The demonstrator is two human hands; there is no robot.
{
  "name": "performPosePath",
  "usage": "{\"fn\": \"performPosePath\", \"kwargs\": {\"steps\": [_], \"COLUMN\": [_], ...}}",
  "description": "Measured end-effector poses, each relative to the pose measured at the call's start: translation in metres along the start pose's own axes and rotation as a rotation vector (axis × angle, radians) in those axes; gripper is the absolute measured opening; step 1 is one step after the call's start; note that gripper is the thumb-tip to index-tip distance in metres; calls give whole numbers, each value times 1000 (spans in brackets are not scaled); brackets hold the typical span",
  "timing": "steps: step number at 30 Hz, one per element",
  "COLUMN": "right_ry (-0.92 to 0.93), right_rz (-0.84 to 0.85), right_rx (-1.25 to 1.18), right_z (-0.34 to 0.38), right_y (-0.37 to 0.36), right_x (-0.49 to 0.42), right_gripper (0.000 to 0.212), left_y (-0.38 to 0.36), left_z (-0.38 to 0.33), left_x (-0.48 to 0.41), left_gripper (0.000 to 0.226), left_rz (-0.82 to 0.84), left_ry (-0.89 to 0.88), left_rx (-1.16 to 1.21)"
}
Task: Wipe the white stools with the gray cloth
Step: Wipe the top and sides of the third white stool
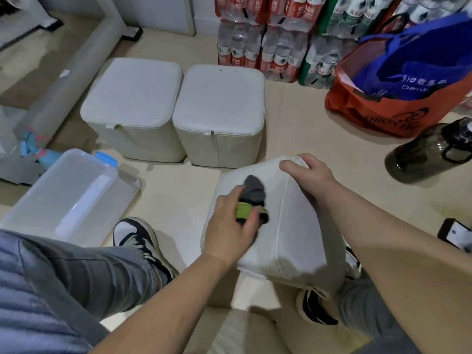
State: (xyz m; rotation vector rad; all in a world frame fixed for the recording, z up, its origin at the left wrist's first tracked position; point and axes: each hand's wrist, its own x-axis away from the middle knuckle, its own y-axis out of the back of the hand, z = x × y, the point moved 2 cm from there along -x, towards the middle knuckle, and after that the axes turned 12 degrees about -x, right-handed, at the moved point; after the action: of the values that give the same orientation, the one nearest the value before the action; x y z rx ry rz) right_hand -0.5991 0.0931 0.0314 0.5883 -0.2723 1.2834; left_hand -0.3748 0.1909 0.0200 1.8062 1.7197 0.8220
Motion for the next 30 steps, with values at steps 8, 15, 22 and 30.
{"fn": "performPosePath", "kwargs": {"steps": [8, 15, 22, 30], "right_ry": [41, -7, -58, 71], "right_rz": [25, 171, 213, 219], "right_rx": [243, -93, 142, 383], "right_z": [11, 0, 16, 21], "right_y": [-26, -35, -23, -49], "right_x": [14, 1, 5, 2], "right_gripper": [41, 28, 53, 60], "left_y": [8, 4, 12, 17], "left_z": [-4, -53, 50, 22], "left_x": [-15, -46, -64, -88], "left_gripper": [42, 62, 60, 39], "left_rz": [-85, -98, -51, -79], "left_ry": [389, -167, 361, 493], "left_rx": [85, -27, -143, 14]}}
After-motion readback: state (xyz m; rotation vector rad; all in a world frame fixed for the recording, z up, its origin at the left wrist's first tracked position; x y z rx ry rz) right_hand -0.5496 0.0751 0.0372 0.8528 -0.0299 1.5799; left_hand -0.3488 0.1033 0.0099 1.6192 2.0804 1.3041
